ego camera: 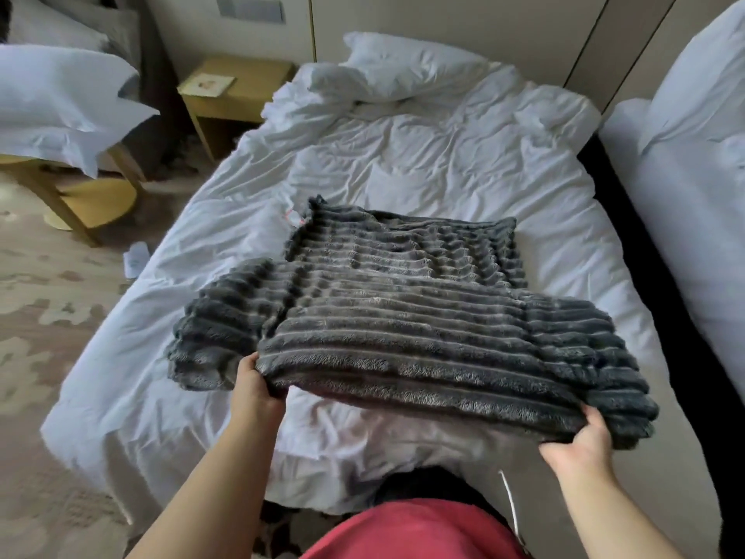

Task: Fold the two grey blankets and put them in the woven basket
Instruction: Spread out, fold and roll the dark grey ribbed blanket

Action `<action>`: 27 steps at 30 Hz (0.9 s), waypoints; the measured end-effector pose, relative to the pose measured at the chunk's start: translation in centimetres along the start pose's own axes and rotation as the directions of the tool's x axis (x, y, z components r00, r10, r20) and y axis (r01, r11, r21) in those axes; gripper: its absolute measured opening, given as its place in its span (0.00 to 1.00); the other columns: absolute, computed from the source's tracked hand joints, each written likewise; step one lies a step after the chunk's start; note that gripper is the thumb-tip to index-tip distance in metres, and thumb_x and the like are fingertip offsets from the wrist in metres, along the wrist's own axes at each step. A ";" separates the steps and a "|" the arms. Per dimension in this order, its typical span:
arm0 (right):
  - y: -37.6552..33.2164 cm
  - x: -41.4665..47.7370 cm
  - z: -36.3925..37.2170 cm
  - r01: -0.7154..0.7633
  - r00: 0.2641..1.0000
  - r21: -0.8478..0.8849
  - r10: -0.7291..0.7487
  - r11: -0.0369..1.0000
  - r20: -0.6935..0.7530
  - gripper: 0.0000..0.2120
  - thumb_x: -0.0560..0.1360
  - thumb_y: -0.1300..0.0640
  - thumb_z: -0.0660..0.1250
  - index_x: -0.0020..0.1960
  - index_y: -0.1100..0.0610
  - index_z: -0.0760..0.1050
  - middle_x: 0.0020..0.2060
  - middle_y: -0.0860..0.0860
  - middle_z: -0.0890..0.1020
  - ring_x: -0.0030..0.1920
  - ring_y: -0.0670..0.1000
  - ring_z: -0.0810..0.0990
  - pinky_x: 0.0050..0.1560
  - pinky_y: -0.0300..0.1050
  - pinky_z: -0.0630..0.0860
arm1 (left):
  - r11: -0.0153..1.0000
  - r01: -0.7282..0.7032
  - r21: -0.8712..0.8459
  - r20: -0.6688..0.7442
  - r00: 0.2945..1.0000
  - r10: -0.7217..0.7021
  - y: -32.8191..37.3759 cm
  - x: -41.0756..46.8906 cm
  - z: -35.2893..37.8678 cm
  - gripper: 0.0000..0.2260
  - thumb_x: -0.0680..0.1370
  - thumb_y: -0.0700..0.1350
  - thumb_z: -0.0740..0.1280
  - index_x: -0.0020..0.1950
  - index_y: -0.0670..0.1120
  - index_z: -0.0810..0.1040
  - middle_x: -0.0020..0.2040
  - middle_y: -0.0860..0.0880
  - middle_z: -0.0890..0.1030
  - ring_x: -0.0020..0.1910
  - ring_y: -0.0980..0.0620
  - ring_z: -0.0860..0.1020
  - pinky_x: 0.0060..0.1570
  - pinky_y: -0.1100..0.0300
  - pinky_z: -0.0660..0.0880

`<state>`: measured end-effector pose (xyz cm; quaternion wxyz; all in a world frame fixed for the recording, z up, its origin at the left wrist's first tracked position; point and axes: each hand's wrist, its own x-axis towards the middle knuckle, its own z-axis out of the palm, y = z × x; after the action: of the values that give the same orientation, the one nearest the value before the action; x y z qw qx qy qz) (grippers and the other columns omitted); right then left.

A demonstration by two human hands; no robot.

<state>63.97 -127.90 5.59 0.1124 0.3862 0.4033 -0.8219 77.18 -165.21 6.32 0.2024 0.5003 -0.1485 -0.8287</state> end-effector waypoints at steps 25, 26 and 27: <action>5.0 -15.3 -14.7 0.024 0.992 0.107 -0.010 0.994 -0.125 0.12 0.75 0.52 0.61 0.56 0.49 0.79 0.58 0.54 0.81 0.55 0.58 0.79 0.58 0.56 0.73 | 0.987 0.108 -0.121 0.085 0.991 -0.098 -0.5 -13.9 -15.7 0.18 0.78 0.45 0.61 0.67 0.44 0.75 0.55 0.46 0.81 0.56 0.47 0.79 0.64 0.53 0.73; 4.5 -15.0 -13.9 0.030 0.993 0.118 -0.016 0.993 -0.119 0.14 0.75 0.52 0.61 0.59 0.49 0.78 0.60 0.54 0.80 0.58 0.58 0.78 0.61 0.56 0.72 | 0.988 0.091 -0.126 0.066 0.994 -0.083 -0.2 -13.7 -14.8 0.18 0.77 0.44 0.62 0.67 0.44 0.75 0.56 0.47 0.81 0.54 0.47 0.80 0.62 0.53 0.74; 4.1 -14.8 -12.9 0.031 0.994 0.124 -0.017 0.992 -0.111 0.16 0.75 0.53 0.61 0.62 0.49 0.77 0.61 0.53 0.80 0.60 0.58 0.78 0.63 0.57 0.72 | 0.989 0.077 -0.124 0.035 0.997 -0.073 0.1 -13.5 -13.8 0.18 0.77 0.44 0.63 0.67 0.44 0.75 0.57 0.47 0.81 0.54 0.47 0.80 0.59 0.52 0.76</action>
<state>83.06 -122.72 9.14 0.0557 0.4322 0.3611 -0.8244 95.08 -159.34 10.40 0.1998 0.4791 -0.0804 -0.8509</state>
